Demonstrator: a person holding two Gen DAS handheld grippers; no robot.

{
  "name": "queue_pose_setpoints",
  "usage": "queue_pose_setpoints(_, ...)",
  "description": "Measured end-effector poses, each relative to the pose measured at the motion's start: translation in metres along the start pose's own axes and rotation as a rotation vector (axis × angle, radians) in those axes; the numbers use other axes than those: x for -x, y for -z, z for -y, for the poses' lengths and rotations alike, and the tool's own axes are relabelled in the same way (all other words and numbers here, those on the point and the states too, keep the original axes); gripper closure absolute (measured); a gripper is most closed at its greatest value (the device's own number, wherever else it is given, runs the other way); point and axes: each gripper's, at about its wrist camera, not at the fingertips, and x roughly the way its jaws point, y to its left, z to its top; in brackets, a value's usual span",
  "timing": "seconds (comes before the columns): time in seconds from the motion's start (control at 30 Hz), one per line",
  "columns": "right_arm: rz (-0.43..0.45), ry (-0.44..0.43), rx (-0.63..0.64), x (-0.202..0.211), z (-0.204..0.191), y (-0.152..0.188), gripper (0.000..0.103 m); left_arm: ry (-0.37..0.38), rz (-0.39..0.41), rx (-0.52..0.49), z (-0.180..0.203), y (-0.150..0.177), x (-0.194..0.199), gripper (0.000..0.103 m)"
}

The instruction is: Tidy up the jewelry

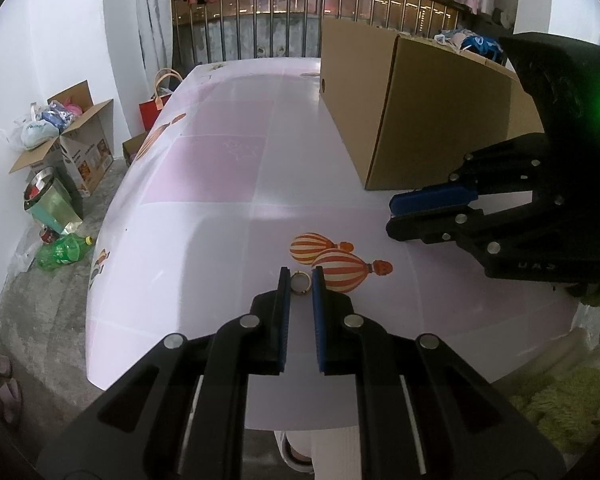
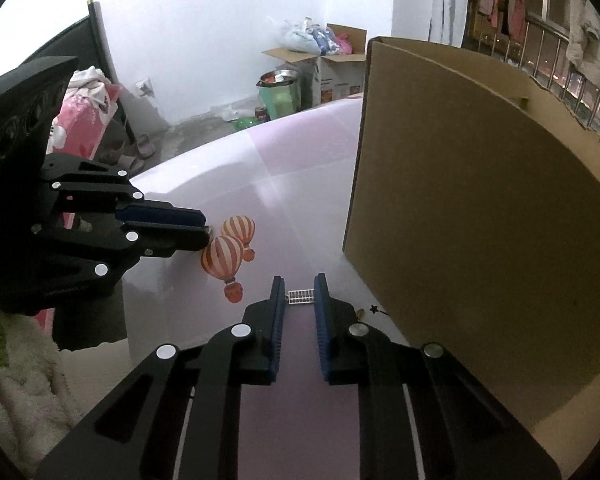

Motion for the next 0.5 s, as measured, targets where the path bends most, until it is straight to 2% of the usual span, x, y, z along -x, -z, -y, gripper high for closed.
queue_pose_setpoints(0.5, 0.026, 0.015, -0.028, 0.012, -0.001, 0.002, 0.088, -0.002, 0.025, 0.003, 0.003, -0.002, 0.009, 0.093)
